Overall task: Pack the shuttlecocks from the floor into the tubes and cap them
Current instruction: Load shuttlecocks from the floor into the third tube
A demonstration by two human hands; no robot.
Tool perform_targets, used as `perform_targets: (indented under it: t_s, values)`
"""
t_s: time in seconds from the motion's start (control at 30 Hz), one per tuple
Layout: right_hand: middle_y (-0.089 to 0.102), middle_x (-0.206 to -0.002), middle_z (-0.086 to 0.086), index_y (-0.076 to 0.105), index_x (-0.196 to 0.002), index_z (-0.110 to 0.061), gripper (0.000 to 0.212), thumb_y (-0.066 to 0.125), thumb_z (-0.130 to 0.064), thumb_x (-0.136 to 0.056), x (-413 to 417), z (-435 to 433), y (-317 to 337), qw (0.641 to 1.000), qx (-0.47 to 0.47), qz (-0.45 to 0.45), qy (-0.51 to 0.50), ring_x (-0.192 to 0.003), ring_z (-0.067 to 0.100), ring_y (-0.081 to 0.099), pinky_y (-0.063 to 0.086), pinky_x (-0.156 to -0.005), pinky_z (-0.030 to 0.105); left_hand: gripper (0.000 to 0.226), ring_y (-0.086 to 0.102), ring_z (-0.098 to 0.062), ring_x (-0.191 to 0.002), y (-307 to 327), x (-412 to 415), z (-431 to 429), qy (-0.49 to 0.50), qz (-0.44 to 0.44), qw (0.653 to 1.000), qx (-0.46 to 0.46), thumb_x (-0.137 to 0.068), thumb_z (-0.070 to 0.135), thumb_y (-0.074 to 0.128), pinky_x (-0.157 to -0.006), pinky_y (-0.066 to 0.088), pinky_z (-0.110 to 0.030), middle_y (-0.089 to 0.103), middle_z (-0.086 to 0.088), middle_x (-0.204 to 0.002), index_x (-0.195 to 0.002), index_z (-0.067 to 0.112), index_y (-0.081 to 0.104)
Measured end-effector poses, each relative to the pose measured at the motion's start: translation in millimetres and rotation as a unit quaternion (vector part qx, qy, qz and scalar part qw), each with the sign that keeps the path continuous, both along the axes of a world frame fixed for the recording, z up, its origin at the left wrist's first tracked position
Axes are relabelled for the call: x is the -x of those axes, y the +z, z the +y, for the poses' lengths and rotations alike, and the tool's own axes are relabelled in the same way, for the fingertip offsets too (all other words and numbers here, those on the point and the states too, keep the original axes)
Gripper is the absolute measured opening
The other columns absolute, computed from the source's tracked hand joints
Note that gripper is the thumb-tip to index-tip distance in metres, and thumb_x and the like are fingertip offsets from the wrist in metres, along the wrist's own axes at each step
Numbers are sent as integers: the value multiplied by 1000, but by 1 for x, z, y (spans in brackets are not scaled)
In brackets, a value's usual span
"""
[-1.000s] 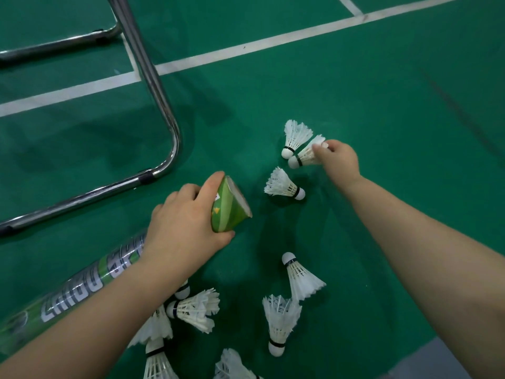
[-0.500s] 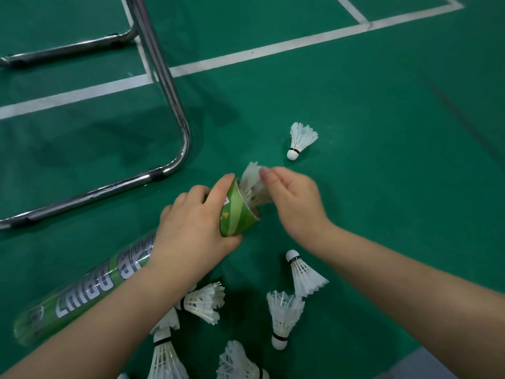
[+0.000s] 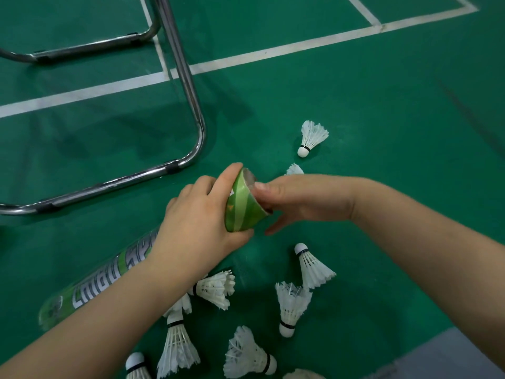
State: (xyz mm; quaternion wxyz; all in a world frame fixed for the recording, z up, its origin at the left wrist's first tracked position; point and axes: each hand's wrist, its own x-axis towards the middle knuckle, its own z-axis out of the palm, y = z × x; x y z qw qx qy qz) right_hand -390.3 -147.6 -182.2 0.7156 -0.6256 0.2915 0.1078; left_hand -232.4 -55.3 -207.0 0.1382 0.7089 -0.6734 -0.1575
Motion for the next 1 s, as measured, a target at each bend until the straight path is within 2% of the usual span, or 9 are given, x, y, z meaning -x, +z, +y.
perform_targets:
  t_s: [0.13,0.2,0.27,0.37,0.5,0.6,0.67,0.83,1.0]
  values:
    - [66,-106,-11,60,-102,-28,35,44,-50,-79,-16,12,3,996,37,26,72,-103,2,61,46,-100,31,96,42,-22,-107,5,3,6,-22,-41,999,-11,-67,53,67,-87,35,-37,44,3,-116,-142,39,10]
    - [66,-115,3,61,-110,-15,49,48,-51,-79,-21,21,-4,998,53,23,22,-108,13,62,44,-103,33,96,41,-20,-108,3,2,9,-17,-51,998,-15,-69,55,66,-88,34,-35,43,4,-117,-142,41,7]
    - [63,-120,4,61,-113,-17,56,51,-58,-76,-23,30,-7,997,74,25,-27,-111,15,60,42,-105,34,94,42,-19,-108,3,1,13,-9,-36,999,-12,-70,55,65,-89,34,-34,43,5,-116,-142,41,7]
    - [64,-113,0,63,-100,-23,55,51,-69,-73,-19,39,1,992,109,28,-53,-108,12,59,42,-104,34,93,41,-18,-109,4,6,19,0,0,1000,-7,-71,52,66,-89,32,-32,43,6,-115,-142,42,7]
    - [67,-106,12,66,-94,-2,71,40,-64,-71,-11,49,13,986,136,31,-91,-99,21,63,44,-100,40,96,41,-19,-110,6,14,29,1,13,1000,0,-70,49,67,-91,33,-33,41,6,-117,-142,43,4]
    - [61,-109,1,69,-85,-20,48,42,-60,-77,-9,61,13,980,128,22,-148,-100,6,57,46,-97,35,96,41,-19,-110,8,16,38,-7,4,1000,-4,-71,50,65,-92,34,-34,41,6,-117,-141,42,1]
    - [63,-110,0,67,-86,-27,38,43,-57,-82,-7,69,12,973,118,14,-196,-107,10,56,48,-97,38,94,43,-20,-107,10,17,44,-14,-4,1000,-1,-70,49,66,-90,35,-34,42,5,-114,-138,42,2]
    - [69,-101,12,67,-97,-17,39,39,-45,-95,8,89,11,956,133,29,-259,-97,26,65,56,-83,44,97,45,-23,-107,8,23,56,-17,-16,1000,-12,-68,48,69,-89,39,-39,46,1,-114,-141,39,7]
    - [70,-92,5,67,-100,-16,35,41,-38,-96,29,110,4,939,100,14,-330,-84,14,65,58,-71,33,99,44,-24,-107,5,33,69,-26,-31,999,-30,-68,48,70,-89,37,-39,45,-2,-116,-143,36,7]
